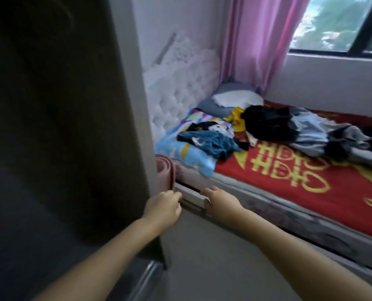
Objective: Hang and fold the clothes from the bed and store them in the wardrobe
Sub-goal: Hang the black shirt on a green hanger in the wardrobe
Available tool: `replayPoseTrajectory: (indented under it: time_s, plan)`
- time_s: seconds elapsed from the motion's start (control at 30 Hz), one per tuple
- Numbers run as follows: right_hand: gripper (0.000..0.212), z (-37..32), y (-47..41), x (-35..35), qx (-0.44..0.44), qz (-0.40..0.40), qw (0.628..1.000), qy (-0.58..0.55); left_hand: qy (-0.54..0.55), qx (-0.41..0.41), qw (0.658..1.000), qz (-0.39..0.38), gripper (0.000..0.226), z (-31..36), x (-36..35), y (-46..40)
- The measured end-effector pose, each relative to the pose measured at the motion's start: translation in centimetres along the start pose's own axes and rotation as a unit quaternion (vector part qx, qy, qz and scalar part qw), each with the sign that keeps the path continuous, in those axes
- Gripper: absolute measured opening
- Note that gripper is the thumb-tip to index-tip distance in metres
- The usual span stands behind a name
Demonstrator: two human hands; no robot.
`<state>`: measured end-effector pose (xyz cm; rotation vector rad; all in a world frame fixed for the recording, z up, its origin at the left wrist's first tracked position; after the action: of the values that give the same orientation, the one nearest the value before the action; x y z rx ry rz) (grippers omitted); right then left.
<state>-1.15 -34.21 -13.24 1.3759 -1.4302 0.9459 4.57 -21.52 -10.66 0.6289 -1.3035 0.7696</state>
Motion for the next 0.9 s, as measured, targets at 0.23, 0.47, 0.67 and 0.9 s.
replayPoseTrajectory:
  time_s: [0.23, 0.47, 0.67, 0.9]
  plan:
    - [0.041, 17.6, 8.0, -1.0, -0.127, -0.059, 0.990, -0.014, 0.072, -0.043, 0.993, -0.087, 0.035, 13.4, -7.8, -6.3]
    - [0.028, 24.9, 4.2, -1.5, -0.148, -0.069, 0.986, -0.019, 0.077, -0.032, 0.987, -0.134, 0.036, 17.0, -12.7, -14.1]
    - [0.044, 30.2, -6.0, -1.2, -0.169, -0.081, 0.981, -0.053, 0.131, 0.017, 0.975, -0.179, 0.038, 14.2, -15.3, -25.2]
    - [0.041, 33.6, -20.6, 0.5, -0.170, -0.072, 0.977, -0.106, 0.191, 0.073, 0.961, -0.184, 0.037, 11.1, -15.4, -39.5]
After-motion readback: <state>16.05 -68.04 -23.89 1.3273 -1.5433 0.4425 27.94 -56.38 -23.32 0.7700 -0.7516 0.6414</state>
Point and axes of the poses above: each hand's wrist, its own y-axis away from the middle knuckle, its own x-axis out of the back of the hand, z = x × y, the point moved 9 cm from there along -y, towards the middle knuckle, and after that the axes turned 11 degrees about x, right-handed, at the moved point
